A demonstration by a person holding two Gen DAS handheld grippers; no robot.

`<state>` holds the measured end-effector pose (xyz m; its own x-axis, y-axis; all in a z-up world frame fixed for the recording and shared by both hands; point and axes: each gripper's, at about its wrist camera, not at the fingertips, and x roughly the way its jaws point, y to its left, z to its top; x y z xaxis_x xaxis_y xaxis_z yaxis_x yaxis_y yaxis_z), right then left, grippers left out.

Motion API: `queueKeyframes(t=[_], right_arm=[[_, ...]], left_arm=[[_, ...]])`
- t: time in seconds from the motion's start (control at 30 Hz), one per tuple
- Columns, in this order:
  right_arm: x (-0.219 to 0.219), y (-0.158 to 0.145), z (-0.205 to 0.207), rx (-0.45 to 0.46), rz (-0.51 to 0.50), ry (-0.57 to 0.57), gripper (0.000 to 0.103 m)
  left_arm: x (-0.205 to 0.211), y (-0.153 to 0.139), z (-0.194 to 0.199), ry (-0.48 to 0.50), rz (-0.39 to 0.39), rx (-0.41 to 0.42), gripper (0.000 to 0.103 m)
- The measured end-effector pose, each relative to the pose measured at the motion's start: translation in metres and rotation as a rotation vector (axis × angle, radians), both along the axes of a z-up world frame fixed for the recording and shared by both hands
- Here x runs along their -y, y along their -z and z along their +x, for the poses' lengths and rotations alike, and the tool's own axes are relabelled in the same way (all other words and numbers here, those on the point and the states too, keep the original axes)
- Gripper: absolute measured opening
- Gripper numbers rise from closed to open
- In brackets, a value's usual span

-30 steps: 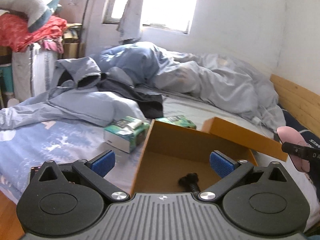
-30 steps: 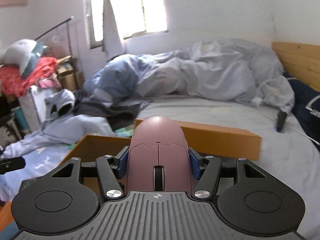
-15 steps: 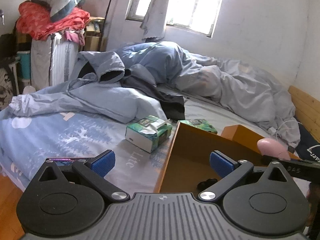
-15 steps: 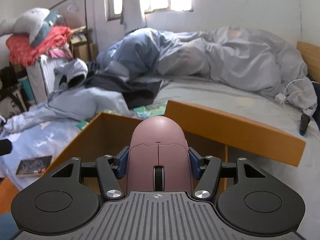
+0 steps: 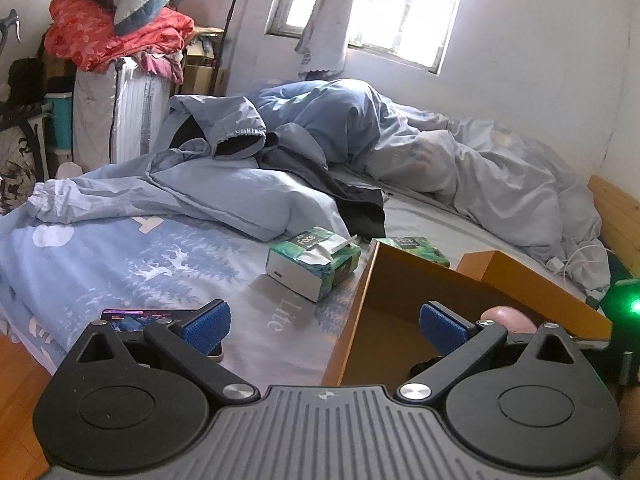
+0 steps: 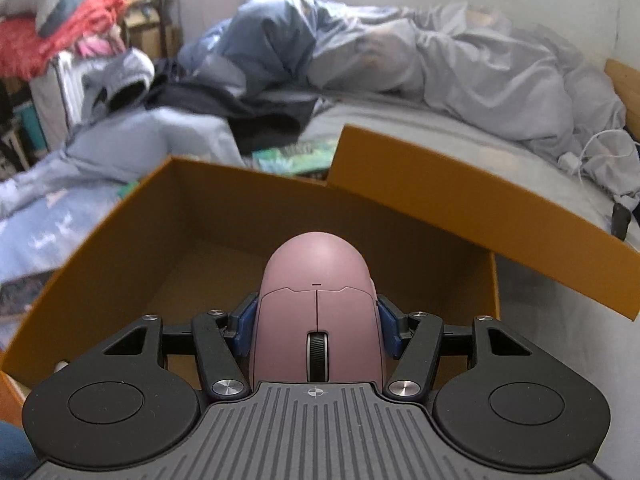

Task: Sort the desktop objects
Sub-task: 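Lift the pink mouse with the right gripper and carry it into the orange box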

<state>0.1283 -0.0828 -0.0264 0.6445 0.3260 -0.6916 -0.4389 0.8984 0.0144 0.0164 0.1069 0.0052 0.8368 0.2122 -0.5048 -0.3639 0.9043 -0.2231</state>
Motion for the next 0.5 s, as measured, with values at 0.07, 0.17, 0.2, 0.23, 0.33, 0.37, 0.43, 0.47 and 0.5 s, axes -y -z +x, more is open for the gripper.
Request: queueKeyframes(t=[0.07,0.17,0.2,0.23,0.33,0.37,0.43,0.47,0.5], right_arm=[[-0.003,0.006,0.002,-0.012,-0.023,0.001,0.063],[-0.007,0.015,0.006,-0.034,-0.053,0.003,0.063],[-0.009,0.018,0.007,-0.044,-0.061,0.005,0.063],[-0.010,0.022,0.008,-0.054,-0.070,0.007,0.063],[-0.013,0.031,0.012,-0.083,-0.097,0.012,0.063],[-0.013,0.031,0.022,-0.094,-0.107,0.011,0.063],[-0.015,0.035,0.032,-0.119,-0.125,0.017,0.063],[-0.016,0.037,0.034,-0.124,-0.135,0.018,0.063],[-0.017,0.038,0.035,-0.124,-0.143,0.017,0.063]], left_arm=[[0.000,0.001,0.002,0.002,-0.007,-0.004,0.103],[0.000,0.002,0.004,0.007,-0.012,-0.006,0.103],[0.000,0.003,0.005,0.010,-0.016,-0.007,0.103],[0.000,0.003,0.005,0.011,-0.020,-0.009,0.103],[-0.002,0.005,0.007,0.011,-0.036,-0.016,0.103],[-0.002,0.006,0.008,0.010,-0.040,-0.019,0.103],[-0.003,0.008,0.011,0.009,-0.044,-0.031,0.103],[-0.004,0.009,0.012,0.008,-0.045,-0.039,0.103],[-0.004,0.011,0.013,0.006,-0.048,-0.047,0.103]])
